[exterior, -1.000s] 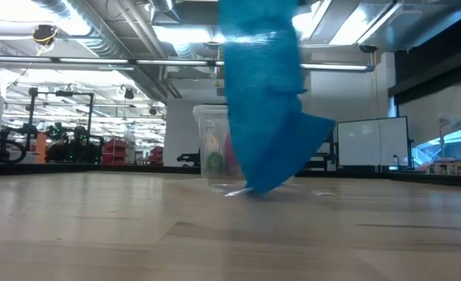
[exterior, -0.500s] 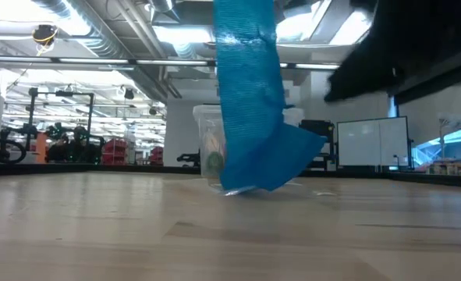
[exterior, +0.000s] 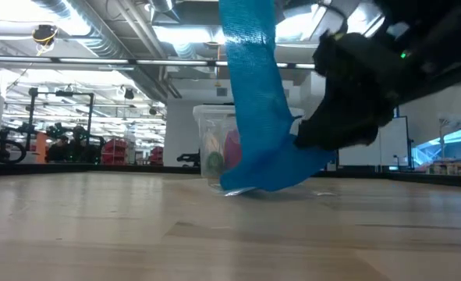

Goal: Roll bandage
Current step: Roll the blue bandage

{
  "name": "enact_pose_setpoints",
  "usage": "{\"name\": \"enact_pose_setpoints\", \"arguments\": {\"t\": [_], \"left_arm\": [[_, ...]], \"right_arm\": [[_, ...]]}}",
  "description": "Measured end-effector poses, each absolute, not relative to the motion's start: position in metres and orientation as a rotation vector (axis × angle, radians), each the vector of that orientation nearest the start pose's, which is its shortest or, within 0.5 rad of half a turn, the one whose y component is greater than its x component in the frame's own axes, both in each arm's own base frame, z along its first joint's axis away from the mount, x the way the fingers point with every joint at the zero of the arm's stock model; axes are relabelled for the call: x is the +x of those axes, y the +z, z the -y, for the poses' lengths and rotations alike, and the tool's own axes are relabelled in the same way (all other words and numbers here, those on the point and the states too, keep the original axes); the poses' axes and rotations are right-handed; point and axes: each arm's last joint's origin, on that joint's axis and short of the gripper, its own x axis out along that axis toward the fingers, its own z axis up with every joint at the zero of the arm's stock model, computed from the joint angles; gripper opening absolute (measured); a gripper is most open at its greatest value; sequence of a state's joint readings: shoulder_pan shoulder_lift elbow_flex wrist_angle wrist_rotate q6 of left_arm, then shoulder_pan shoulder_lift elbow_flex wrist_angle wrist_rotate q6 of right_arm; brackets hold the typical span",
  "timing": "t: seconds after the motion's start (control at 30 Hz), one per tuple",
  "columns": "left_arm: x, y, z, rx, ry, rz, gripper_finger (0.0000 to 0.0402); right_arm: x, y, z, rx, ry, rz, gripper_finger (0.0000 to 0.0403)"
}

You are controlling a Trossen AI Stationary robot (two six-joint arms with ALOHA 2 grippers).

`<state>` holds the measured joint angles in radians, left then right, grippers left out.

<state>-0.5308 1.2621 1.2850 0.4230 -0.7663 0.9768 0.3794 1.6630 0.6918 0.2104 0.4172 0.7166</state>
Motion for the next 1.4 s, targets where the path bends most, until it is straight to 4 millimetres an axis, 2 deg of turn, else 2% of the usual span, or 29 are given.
{"name": "enact_pose_setpoints", "arguments": {"t": [0.13, 0.27, 0.3, 0.43, 0.67, 0.8, 0.93, 1.17, 1.3, 1.4], "left_arm": [[0.236, 0.461, 0.116, 0.681, 0.387, 0.226, 0.0013], [0.235, 0.466, 0.115, 0.711, 0.407, 0.252, 0.0013], [0.233, 0.471, 0.114, 0.719, 0.422, 0.269, 0.0013], [0.221, 0.498, 0.107, 0.756, 0.497, 0.334, 0.0013], [0.187, 0.556, 0.095, 0.734, 0.58, 0.441, 0.0013], [0.18, 0.567, 0.091, 0.709, 0.595, 0.462, 0.0013], [0.184, 0.563, 0.093, 0.726, 0.563, 0.426, 0.0013], [0.199, 0.547, 0.103, 0.744, 0.43, 0.317, 0.0013], [0.204, 0.54, 0.107, 0.727, 0.375, 0.27, 0.0013], [0.206, 0.534, 0.111, 0.704, 0.328, 0.234, 0.0013]], "right_arm": [[0.287, 0.13, -0.094, 0.391, -0.264, -0.66, 0.0132], [0.287, 0.13, -0.096, 0.365, -0.173, -0.712, 0.0028], [0.284, 0.13, -0.097, 0.357, -0.144, -0.751, 0.0015], [0.269, 0.136, -0.103, 0.375, -0.137, -0.854, 0.0013], [0.243, 0.142, -0.123, 0.315, -0.113, -0.962, 0.0008], [0.244, 0.141, -0.129, 0.34, -0.104, -0.929, 0.0005], [0.249, 0.143, -0.127, 0.38, -0.096, -0.899, 0.0041], [0.254, 0.149, -0.125, 0.404, -0.113, -0.824, 0.0176], [0.247, 0.172, -0.124, 0.437, 0.014, -0.81, 0.0244], [0.237, 0.193, -0.122, 0.474, 0.12, -0.801, 0.0275]]}}
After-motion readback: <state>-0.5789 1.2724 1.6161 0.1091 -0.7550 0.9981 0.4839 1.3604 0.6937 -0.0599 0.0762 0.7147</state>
